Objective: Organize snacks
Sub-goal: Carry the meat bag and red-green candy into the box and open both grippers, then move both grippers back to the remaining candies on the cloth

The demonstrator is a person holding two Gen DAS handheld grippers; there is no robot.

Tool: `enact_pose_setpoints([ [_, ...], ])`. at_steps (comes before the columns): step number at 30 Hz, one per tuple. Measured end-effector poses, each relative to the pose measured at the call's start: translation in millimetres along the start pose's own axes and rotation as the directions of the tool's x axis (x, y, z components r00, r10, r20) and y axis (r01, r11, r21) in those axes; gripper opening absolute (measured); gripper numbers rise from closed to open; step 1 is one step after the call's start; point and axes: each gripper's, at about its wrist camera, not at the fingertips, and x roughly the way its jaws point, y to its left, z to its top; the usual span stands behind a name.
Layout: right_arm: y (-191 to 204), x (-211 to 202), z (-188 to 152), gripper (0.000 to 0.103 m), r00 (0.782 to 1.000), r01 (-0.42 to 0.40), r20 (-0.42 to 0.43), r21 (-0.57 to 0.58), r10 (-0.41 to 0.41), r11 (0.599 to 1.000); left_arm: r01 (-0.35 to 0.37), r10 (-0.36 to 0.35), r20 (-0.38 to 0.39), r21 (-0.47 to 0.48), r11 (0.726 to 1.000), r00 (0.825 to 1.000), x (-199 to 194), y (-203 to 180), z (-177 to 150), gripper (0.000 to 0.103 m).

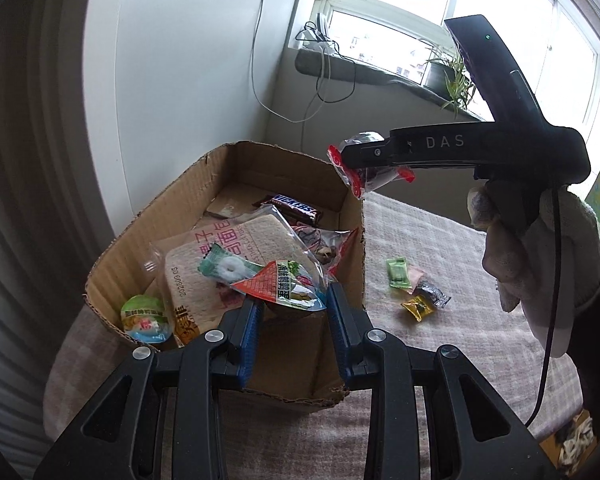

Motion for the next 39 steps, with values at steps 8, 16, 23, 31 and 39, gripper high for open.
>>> enact_pose_setpoints([
  [8,6.7,25.7,6.1,0.055,0.999,-0.011,-0.037,-0.009,0.011,1.0,0.004,-0.004,-0.011,-0.007,1.0,1.0,3.8,2.4,0.8,0.03],
  [16,8.8,41.2,7.9,0.056,0.998,-0.019,-0.061,-0.017,0.018,1.0,0.0,-0.001,-0.018,-0.006,1.0,1.0,8.4,2.1,2.9,0.031],
  [23,11.6,39.6,8.5,0.086,1.0,-0.006,-0.028,-0.024,0.005,1.0,-0.015,0.015,0.0,-0.021,1.0,1.0,6.7,3.4,3.5,0.066],
  [31,12.8,33.3,6.9,0.086,0.999,0.011,-0.029,-0.033,-0.012,0.999,-0.015,0.016,0.006,-0.021,1.0,1.0,6.1,3.5,3.6,0.067],
  [39,6.1,17.7,5.3,0.086,1.0,0.019,-0.009,-0.014,-0.019,1.0,-0.013,0.013,0.013,-0.019,1.0,1.0,1.8,1.9,3.9,0.067],
])
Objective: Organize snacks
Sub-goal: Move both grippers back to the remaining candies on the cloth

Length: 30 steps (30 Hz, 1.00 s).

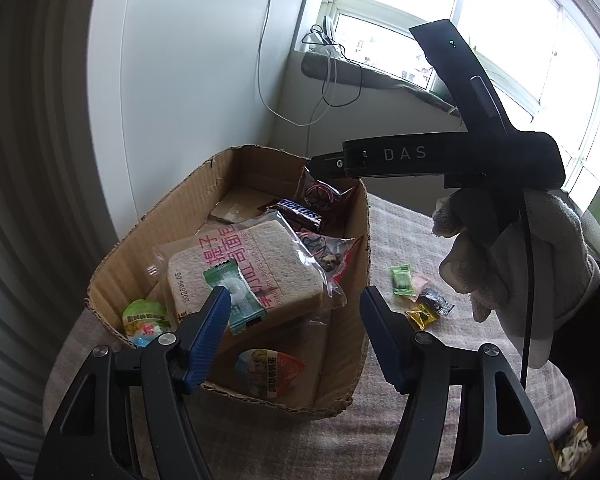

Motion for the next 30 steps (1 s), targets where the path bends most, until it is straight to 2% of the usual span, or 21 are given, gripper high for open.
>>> enact_pose_setpoints([
  [10,-12.2,-27.4,-8.9,0.086,1.0,0.009,0.024,0.018,-0.01,1.0,0.015,-0.015,0.015,0.011,1.0,1.0,-10.1,-10.1,-1.7,0.067],
  [19,-33.4,-57.8,-30.0,0.086,0.999,0.025,0.03,0.032,-0.026,0.999,0.046,-0.047,0.018,0.039,0.998,0.999,-17.5,-30.3,-5.5,0.067],
  [30,-66.1,-75.4,-73.7,0.086,0.998,0.055,-0.025,0.037,-0.054,0.998,0.12,-0.118,-0.02,0.102,0.988,0.993,-6.9,-69.7,-13.7,0.067],
])
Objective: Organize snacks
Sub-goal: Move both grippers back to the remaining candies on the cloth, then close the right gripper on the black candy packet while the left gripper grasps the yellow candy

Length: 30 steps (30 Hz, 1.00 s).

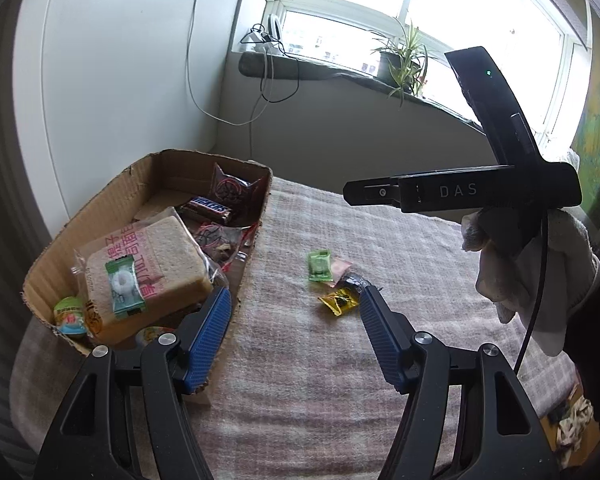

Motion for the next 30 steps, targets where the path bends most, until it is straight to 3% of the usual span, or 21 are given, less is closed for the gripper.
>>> enact_pose_setpoints([
  [3,-8.2,3.7,-13.2,0.086,0.999,-0.015,-0.032,0.004,0.015,1.0,0.031,-0.03,-0.021,0.013,0.999,0.999,7.2,-10.5,-1.6,0.066],
  [7,-18.9,13.0,-26.8,0.084,0.996,-0.052,-0.073,0.031,0.054,0.998,0.083,-0.081,-0.057,0.03,0.996,0.995,20.5,-24.0,-2.5,0.053],
  [15,-33.5,45.4,-42.7,0.058,0.969,-0.144,-0.186,0.109,0.162,0.984,0.16,-0.152,-0.149,0.043,0.986,0.977,56.1,-37.2,-1.5,0.04],
  [22,-31.9,62.2,-44.6,0.051,0.951,-0.186,-0.225,0.125,0.21,0.975,0.145,-0.123,-0.197,0.096,0.985,0.973,81.0,-42.9,-1.1,0.04],
  [30,-28.7,73.6,-44.1,0.042,0.942,-0.185,-0.264,0.108,0.207,0.977,0.12,-0.089,-0.219,0.133,0.984,0.972,98.4,-42.8,1.8,0.04],
])
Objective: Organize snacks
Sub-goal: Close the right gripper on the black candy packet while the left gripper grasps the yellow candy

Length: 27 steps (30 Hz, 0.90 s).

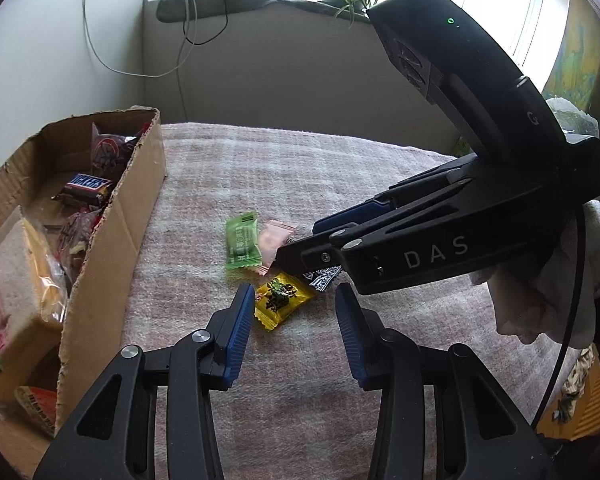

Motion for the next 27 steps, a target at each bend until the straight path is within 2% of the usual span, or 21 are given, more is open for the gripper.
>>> enact_pose_setpoints([
  [7,5.0,8.4,5.9,0.04,1.0,0.016,-0.019,-0.021,-0.017,1.0,0.012,-0.012,-0.028,0.022,1.0,1.0,13.0,-4.3,0.3,0.04],
  [10,7.6,11.1,7.8,0.03,0.998,0.051,-0.025,-0.037,-0.052,0.998,0.019,-0.017,-0.038,0.037,0.999,0.999,15.9,-8.9,0.2,0.033],
  [17,6.2,12.8,7.3,0.024,0.998,0.06,-0.022,-0.043,-0.061,0.997,-0.01,0.012,-0.033,0.058,0.998,0.999,18.5,-13.6,0.4,0.033],
  [26,-15.7,-0.9,-5.1,0.024,0.998,0.07,-0.001,0.002,-0.07,0.998,-0.044,0.05,-0.051,0.121,0.992,0.997,38.9,-27.2,5.5,0.033],
  [27,-17.3,-2.1,-6.5,0.024,0.997,0.071,0.002,0.006,-0.071,0.997,-0.051,0.057,-0.048,0.122,0.991,0.997,40.2,-28.3,5.9,0.028],
])
